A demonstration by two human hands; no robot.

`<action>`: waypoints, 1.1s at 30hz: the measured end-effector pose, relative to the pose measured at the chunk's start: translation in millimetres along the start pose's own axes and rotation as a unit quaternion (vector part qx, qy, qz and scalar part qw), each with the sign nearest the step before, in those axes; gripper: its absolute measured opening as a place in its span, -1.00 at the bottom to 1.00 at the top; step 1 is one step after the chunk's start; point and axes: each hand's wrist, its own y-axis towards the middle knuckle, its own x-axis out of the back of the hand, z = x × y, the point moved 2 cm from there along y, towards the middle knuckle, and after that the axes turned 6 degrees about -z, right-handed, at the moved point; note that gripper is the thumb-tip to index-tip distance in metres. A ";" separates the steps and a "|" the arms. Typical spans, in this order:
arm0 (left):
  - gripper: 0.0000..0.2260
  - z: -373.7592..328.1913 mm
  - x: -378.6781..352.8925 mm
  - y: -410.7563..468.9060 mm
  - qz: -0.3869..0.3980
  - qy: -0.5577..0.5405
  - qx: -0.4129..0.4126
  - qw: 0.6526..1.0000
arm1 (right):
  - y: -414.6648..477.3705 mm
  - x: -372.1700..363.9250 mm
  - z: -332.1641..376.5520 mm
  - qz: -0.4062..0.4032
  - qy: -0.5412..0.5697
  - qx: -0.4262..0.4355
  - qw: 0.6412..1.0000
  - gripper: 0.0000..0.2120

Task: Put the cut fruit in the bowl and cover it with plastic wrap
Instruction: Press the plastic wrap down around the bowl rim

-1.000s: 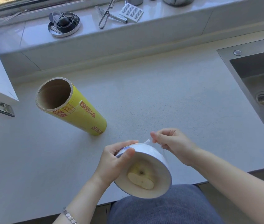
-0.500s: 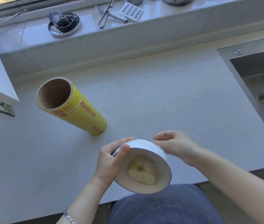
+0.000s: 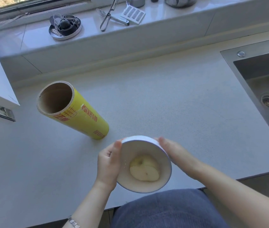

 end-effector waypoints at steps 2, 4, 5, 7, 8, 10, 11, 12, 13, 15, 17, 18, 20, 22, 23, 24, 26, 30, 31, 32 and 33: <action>-0.66 -5.5 1.4 4.2 -0.055 -0.042 0.032 0.997 | -2.7 5.4 -2.1 -0.036 0.049 -0.003 0.998 -0.56; -0.69 -12.7 1.5 7.9 -0.070 -0.058 0.036 0.995 | -2.0 8.0 2.1 -0.072 0.066 0.037 0.995 -0.41; -0.68 -15.4 0.8 8.9 -0.065 -0.057 0.032 0.996 | -0.8 5.9 5.9 -0.072 0.062 0.066 0.993 -0.33; -0.67 -17.0 -0.6 9.9 -0.058 -0.053 0.030 0.996 | 1.8 -4.4 11.4 -0.055 0.054 0.101 0.992 -0.28; -0.66 -16.5 -0.6 10.1 -0.058 -0.057 0.033 0.996 | 2.4 -9.5 10.4 -0.048 0.059 0.099 0.992 -0.27; -0.66 -16.2 0.3 10.9 -0.059 -0.075 0.045 0.994 | 0.9 -14.3 -0.3 -0.037 0.082 0.081 0.993 -0.28; -0.68 -16.7 1.1 11.8 -0.065 -0.086 0.048 0.993 | -0.3 -14.5 -6.1 -0.029 0.091 0.070 0.993 -0.30; -0.69 -17.6 2.2 13.2 -0.076 -0.095 0.049 0.991 | -1.5 -14.2 -10.0 -0.029 0.101 0.062 0.993 -0.30; -0.70 -18.4 3.3 15.4 -0.088 -0.101 0.051 0.990 | -0.6 -13.0 -12.3 -0.037 0.113 0.052 0.992 -0.27; -0.69 -19.9 3.1 19.2 -0.107 -0.100 0.050 0.988 | 3.4 -12.1 -11.6 -0.054 0.161 0.027 0.985 -0.21; -0.69 -20.5 -0.9 18.5 -0.118 -0.091 0.055 0.987 | 6.5 -17.4 -5.5 -0.049 0.188 0.010 0.981 -0.35; -0.69 -19.8 -3.5 17.8 -0.123 -0.090 0.062 0.986 | 7.1 -21.2 -3.3 -0.046 0.192 -0.009 0.980 -0.45; -0.70 -15.3 -8.3 18.4 -0.133 -0.086 0.082 0.984 | 9.9 -24.1 -9.5 -0.038 0.210 -0.082 0.973 -0.53; -0.69 -4.0 -13.1 26.6 -0.139 -0.081 0.113 0.980 | 15.3 -20.9 -17.4 -0.038 0.227 -0.148 0.962 -0.56; -0.68 4.1 -15.9 32.8 -0.139 -0.075 0.131 0.979 | 20.6 -17.8 -20.0 -0.044 0.238 -0.170 0.955 -0.56; -0.67 11.6 -19.6 38.8 -0.136 -0.067 0.152 0.977 | 26.5 -14.7 -22.8 -0.053 0.252 -0.190 0.947 -0.55; -0.65 25.5 -25.9 52.8 -0.133 -0.035 0.187 0.973 | 39.8 -9.1 -28.2 -0.077 0.271 -0.231 0.931 -0.50; -0.29 48.1 -37.5 77.8 -0.104 -0.013 0.258 0.960 | 65.5 0.9 -39.0 -0.116 0.225 -0.279 0.926 -0.38; -0.15 58.9 -38.6 86.2 -0.098 -0.008 0.274 0.957 | 70.9 3.1 -40.3 -0.120 0.216 -0.280 0.928 -0.37; -0.06 79.4 -38.3 100.3 -0.090 0.004 0.286 0.954 | 75.5 4.6 -40.4 -0.125 0.210 -0.281 0.928 -0.39; -0.01 93.2 -37.6 111.9 -0.079 0.014 0.296 0.952 | 80.1 6.0 -40.9 -0.130 0.207 -0.283 0.927 -0.42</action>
